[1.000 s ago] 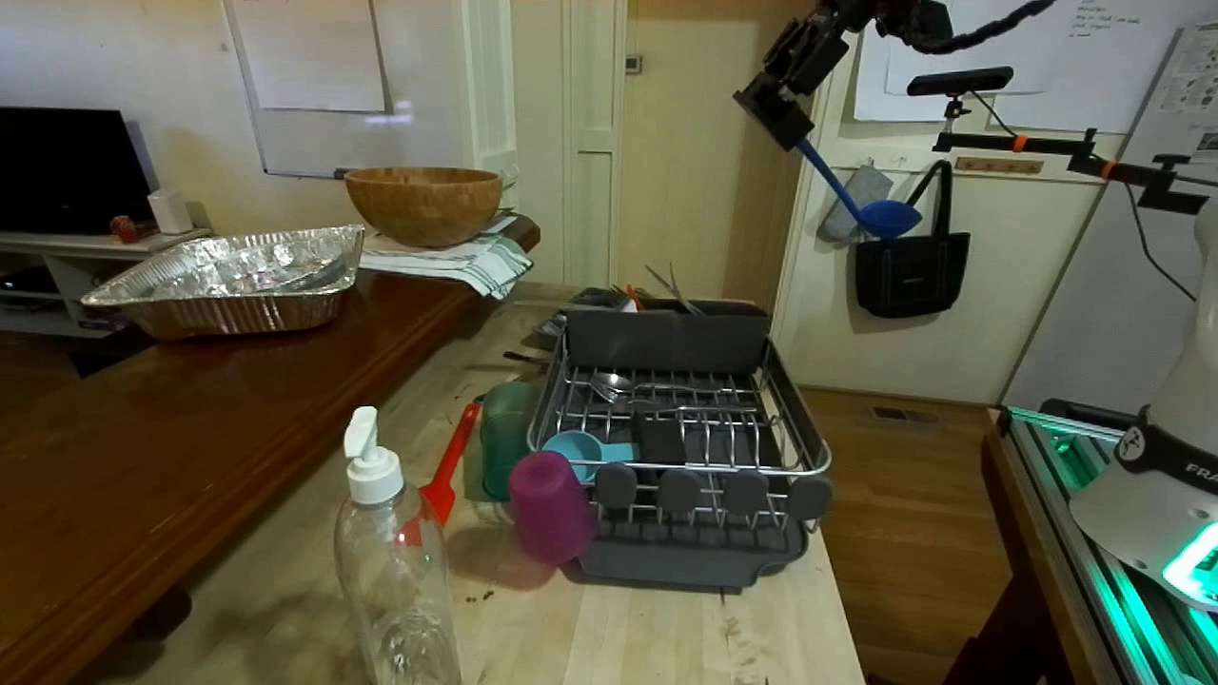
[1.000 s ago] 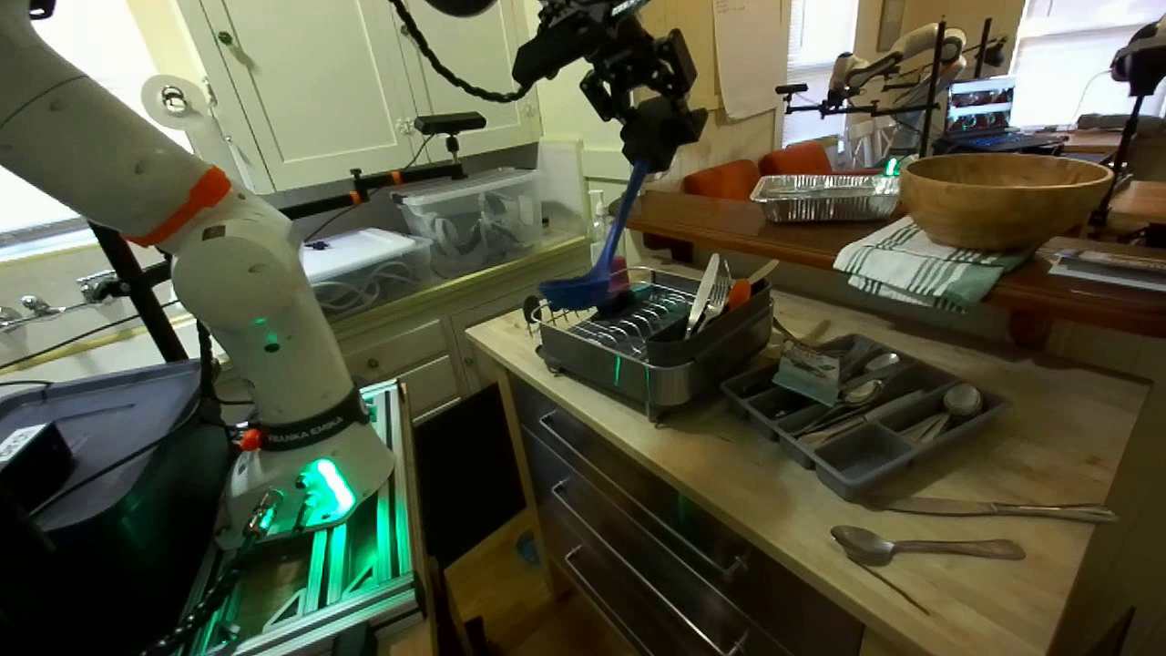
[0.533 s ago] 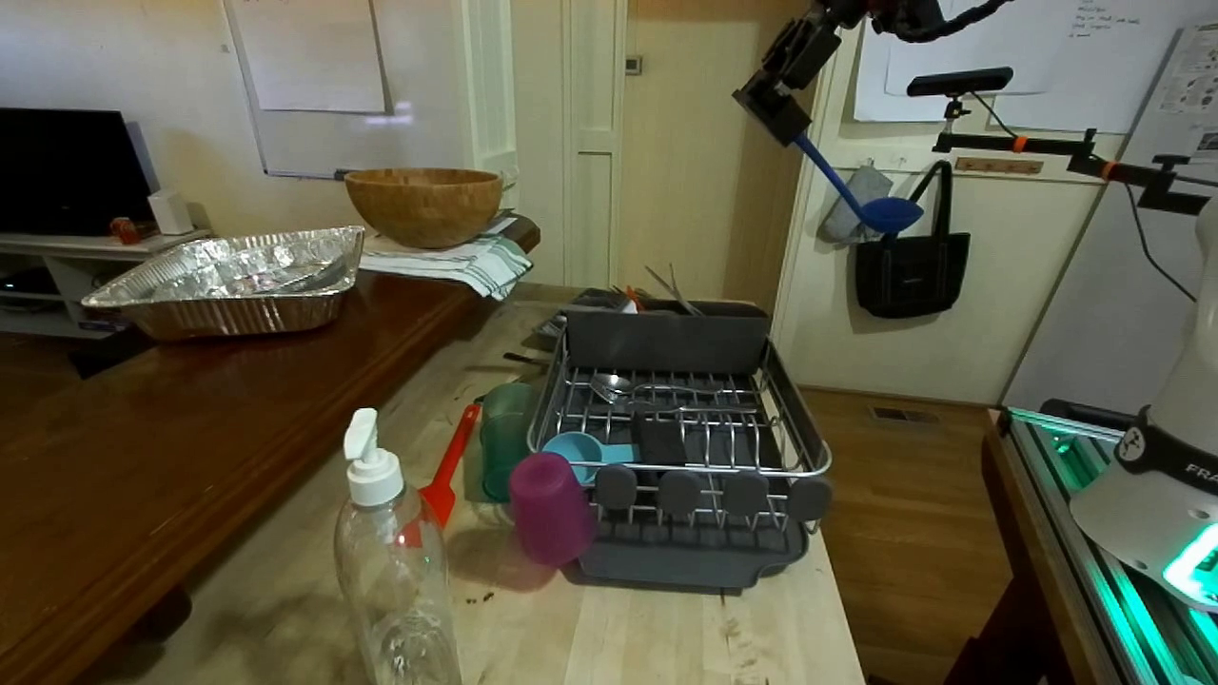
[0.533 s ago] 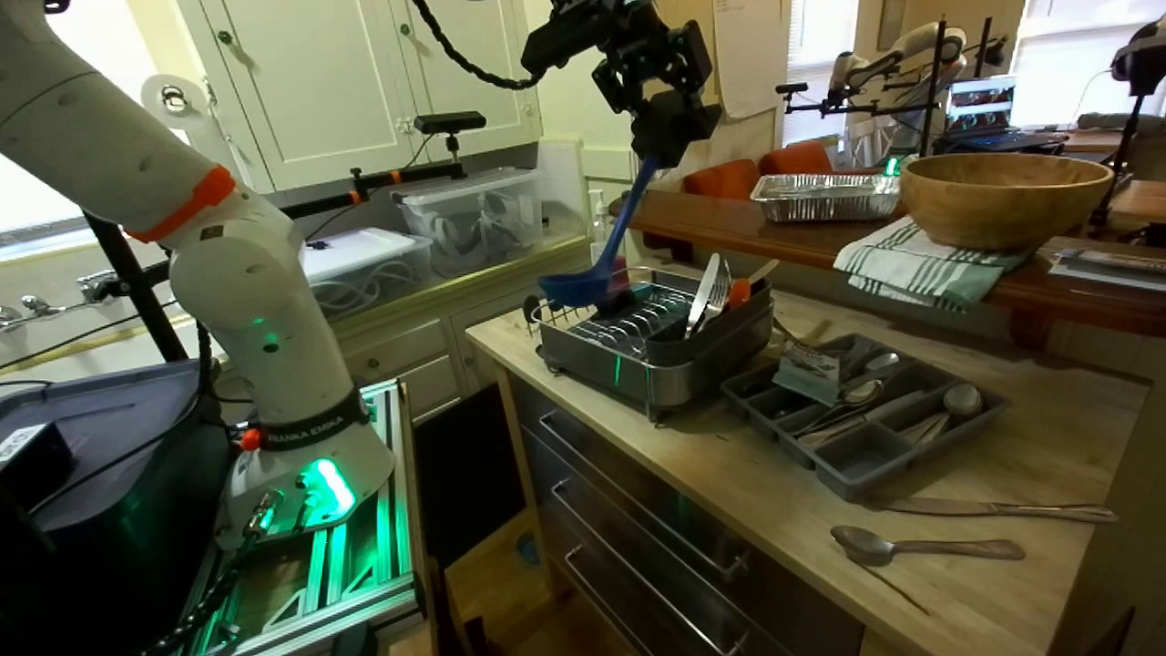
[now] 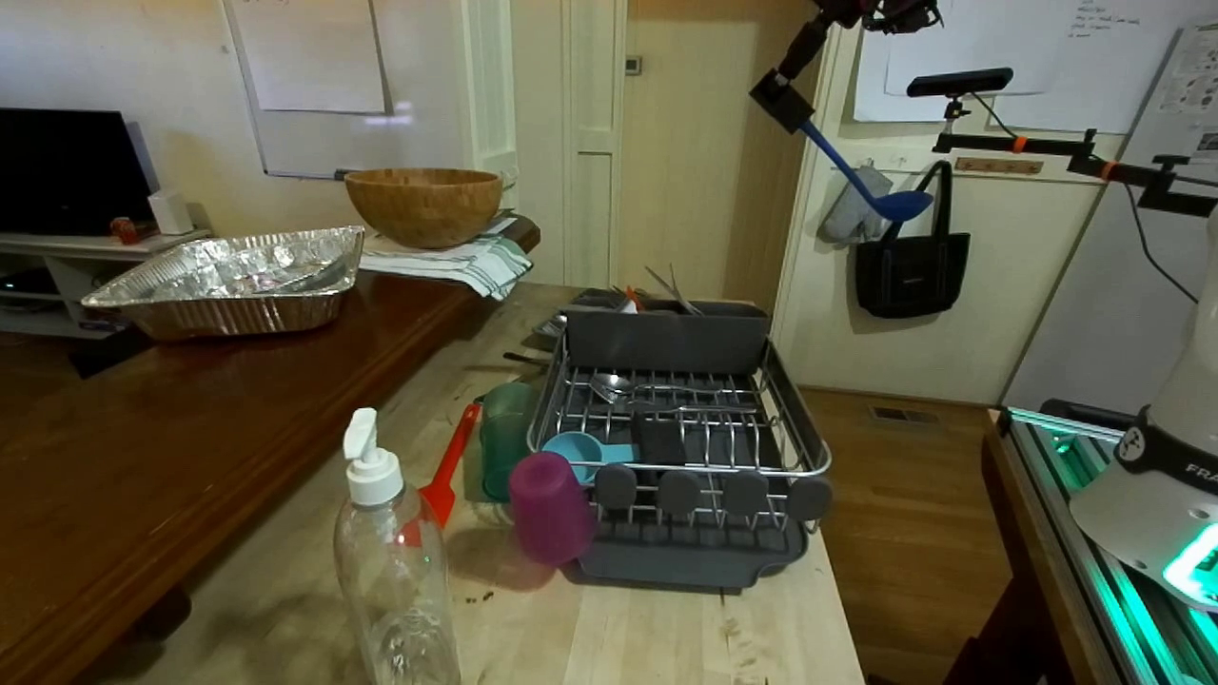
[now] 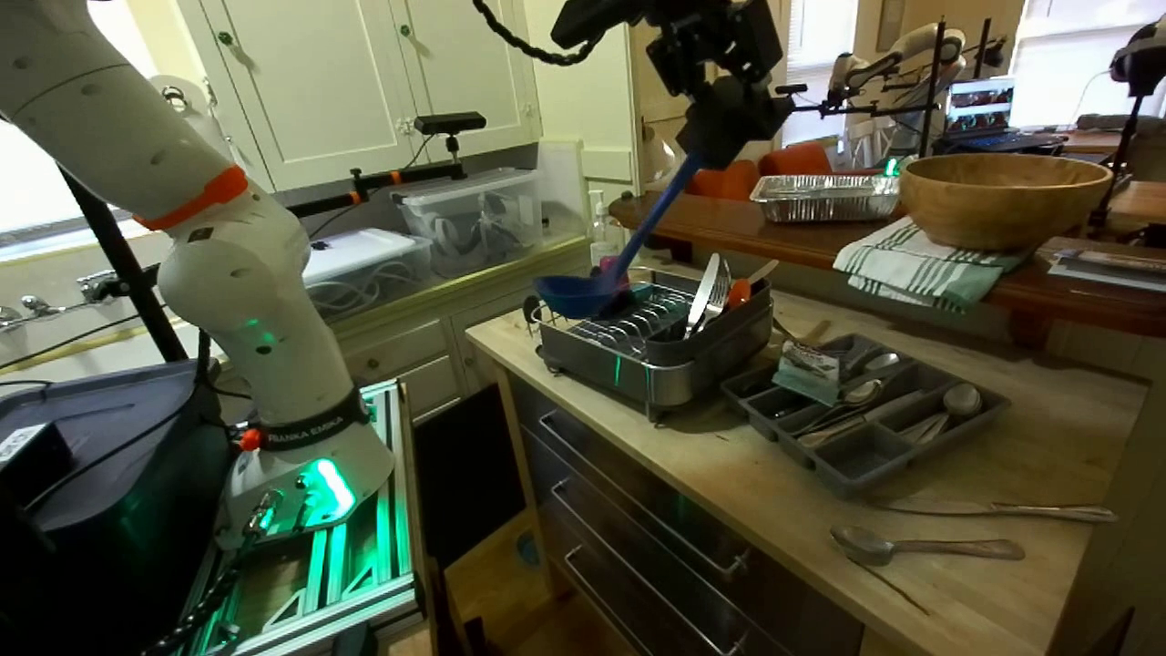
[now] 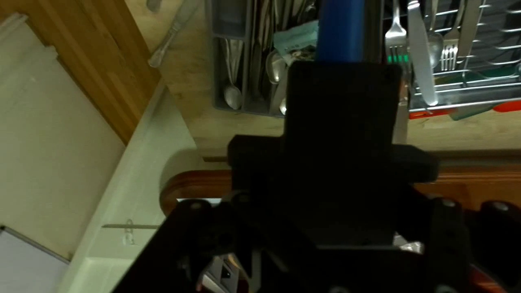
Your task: Move the blue serving spoon to the next tray
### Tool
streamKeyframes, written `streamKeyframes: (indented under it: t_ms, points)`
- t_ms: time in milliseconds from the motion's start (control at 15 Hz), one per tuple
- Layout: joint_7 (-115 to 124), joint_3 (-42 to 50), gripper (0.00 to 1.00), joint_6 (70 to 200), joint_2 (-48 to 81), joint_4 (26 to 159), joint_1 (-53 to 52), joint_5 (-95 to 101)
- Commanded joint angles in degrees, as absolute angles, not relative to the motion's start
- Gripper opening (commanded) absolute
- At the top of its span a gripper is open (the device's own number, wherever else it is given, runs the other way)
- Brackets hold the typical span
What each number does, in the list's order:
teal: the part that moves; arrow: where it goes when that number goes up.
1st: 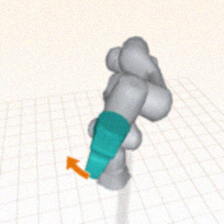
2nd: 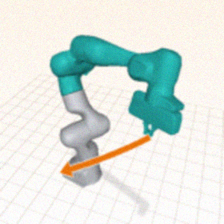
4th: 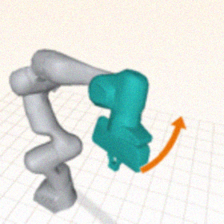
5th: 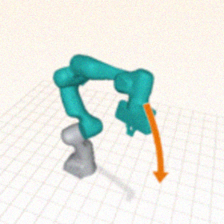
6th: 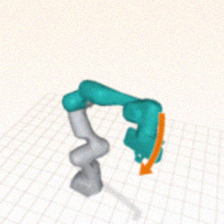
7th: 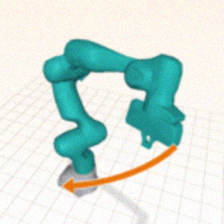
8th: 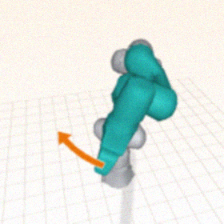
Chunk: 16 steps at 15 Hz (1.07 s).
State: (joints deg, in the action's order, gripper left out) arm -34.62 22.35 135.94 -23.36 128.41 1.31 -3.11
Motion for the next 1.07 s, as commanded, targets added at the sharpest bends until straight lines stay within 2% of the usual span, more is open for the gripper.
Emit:
streamKeyframes:
  t_ms: [0, 267, 467, 533, 733, 800, 1000]
  points:
    - [-36.55, 26.21, 0.39, 129.96, -12.56, 115.86, 1.96, -9.09]
    - [-37.4, 25.79, 0.39, 128.61, -4.81, 107.3, 3.95, -16.59]
    - [-41.21, 24.17, 0.39, 128.04, -3.32, 105.76, 6.28, -23.44]
    - [-38.05, 22.24, 0.64, 130.75, -4.5, 108.33, 7.19, -19.14]
    - [-39.96, 21.78, 0.64, 130.24, -3.37, 107.05, 8.2, -21.86]
    - [-39.99, 21.79, 0.39, 130.1, -3.38, 106.9, 8.32, -21.91]
    - [-42.83, 21.74, 0.39, 123.54, 3.78, 101.6, 10.2, -27.97]
